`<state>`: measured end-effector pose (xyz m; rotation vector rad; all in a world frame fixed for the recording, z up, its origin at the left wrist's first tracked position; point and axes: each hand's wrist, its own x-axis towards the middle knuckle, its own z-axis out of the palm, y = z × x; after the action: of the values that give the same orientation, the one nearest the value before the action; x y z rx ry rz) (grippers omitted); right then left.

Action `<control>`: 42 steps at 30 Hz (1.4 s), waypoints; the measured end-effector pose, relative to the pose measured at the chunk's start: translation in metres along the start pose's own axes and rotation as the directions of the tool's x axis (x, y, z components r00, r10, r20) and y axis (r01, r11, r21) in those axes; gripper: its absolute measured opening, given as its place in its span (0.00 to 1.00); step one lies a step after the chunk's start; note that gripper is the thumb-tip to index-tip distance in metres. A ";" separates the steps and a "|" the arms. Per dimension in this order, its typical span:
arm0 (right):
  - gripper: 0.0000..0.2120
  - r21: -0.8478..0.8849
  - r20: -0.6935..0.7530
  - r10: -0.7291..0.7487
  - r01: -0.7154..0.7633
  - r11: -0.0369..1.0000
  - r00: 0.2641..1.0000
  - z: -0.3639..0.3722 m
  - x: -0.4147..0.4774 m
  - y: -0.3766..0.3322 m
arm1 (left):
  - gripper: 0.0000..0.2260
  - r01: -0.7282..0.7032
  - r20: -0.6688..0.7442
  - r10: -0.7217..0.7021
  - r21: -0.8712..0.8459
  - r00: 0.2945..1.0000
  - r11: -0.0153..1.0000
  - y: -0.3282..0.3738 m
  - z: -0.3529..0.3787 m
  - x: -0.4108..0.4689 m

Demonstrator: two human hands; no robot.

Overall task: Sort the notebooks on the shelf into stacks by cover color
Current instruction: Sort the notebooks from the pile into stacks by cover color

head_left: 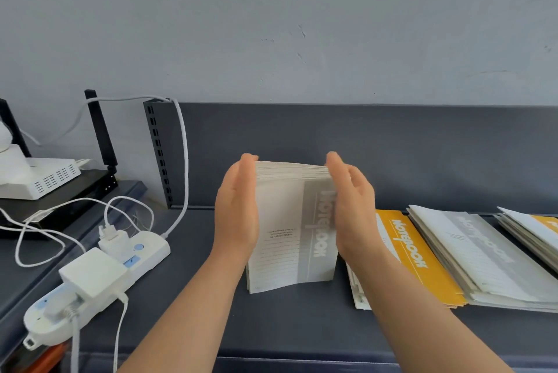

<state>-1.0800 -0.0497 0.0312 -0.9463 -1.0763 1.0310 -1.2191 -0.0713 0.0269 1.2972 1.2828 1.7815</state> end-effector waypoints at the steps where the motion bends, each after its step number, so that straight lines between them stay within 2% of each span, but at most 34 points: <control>1: 0.17 0.011 0.039 -0.040 0.039 0.999 0.998 -0.005 -0.006 0.008 | 0.24 -0.047 0.046 0.045 0.032 0.998 0.998 -0.008 -0.003 -0.007; 3: 0.17 -0.025 0.134 -0.106 0.110 0.994 0.985 -0.015 -0.022 0.026 | 0.30 -0.095 0.122 0.084 0.083 0.989 0.992 -0.026 -0.010 -0.022; 6: 0.16 -0.142 0.180 -0.130 0.157 0.977 0.975 -0.020 -0.033 0.042 | 0.21 -0.087 0.146 0.064 0.155 0.987 0.984 -0.039 -0.014 -0.033; 10: 0.15 -0.137 0.194 -0.167 0.196 0.971 0.967 -0.018 -0.030 0.038 | 0.18 -0.102 0.123 0.082 0.174 0.989 0.979 -0.033 -0.016 -0.032; 14: 0.22 -0.213 0.300 -0.143 0.212 0.954 0.943 -0.028 -0.035 0.045 | 0.27 -0.016 0.195 -0.008 0.122 0.981 0.992 -0.036 -0.028 -0.036; 18: 0.28 -0.117 0.364 -0.130 0.183 0.976 0.922 -0.029 -0.043 0.050 | 0.37 0.051 0.250 -0.066 0.065 0.966 0.997 -0.044 -0.027 -0.040; 24: 0.26 -0.086 0.362 -0.101 0.141 0.986 0.927 -0.033 -0.043 0.054 | 0.36 0.069 0.248 -0.079 0.049 0.965 0.996 -0.047 -0.024 -0.042; 27: 0.19 -0.153 0.327 -0.065 0.120 0.981 0.943 -0.033 -0.043 0.057 | 0.30 0.058 0.260 -0.087 0.115 0.962 0.992 -0.051 -0.024 -0.042; 32: 0.11 -0.244 0.216 -0.104 0.157 0.957 0.971 -0.028 -0.038 0.057 | 0.23 -0.002 0.166 -0.040 0.243 0.985 0.970 -0.052 -0.024 -0.040; 38: 0.15 -0.217 0.256 -0.101 0.159 0.963 0.961 -0.034 -0.037 0.058 | 0.27 -0.077 0.235 0.009 0.279 0.972 0.957 -0.050 -0.028 -0.038; 40: 0.18 -0.213 0.279 -0.095 0.158 0.964 0.956 -0.033 -0.042 0.059 | 0.27 -0.060 0.278 -0.011 0.245 0.960 0.968 -0.048 -0.028 -0.044; 42: 0.17 -0.194 0.268 -0.071 0.126 0.973 0.961 -0.033 -0.044 0.060 | 0.26 -0.039 0.320 -0.017 0.168 0.947 0.985 -0.044 -0.028 -0.046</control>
<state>-1.0653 -0.0806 -0.0431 -0.9308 -1.4597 0.9897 -1.2318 -0.1045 -0.0324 1.6160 1.2643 1.4153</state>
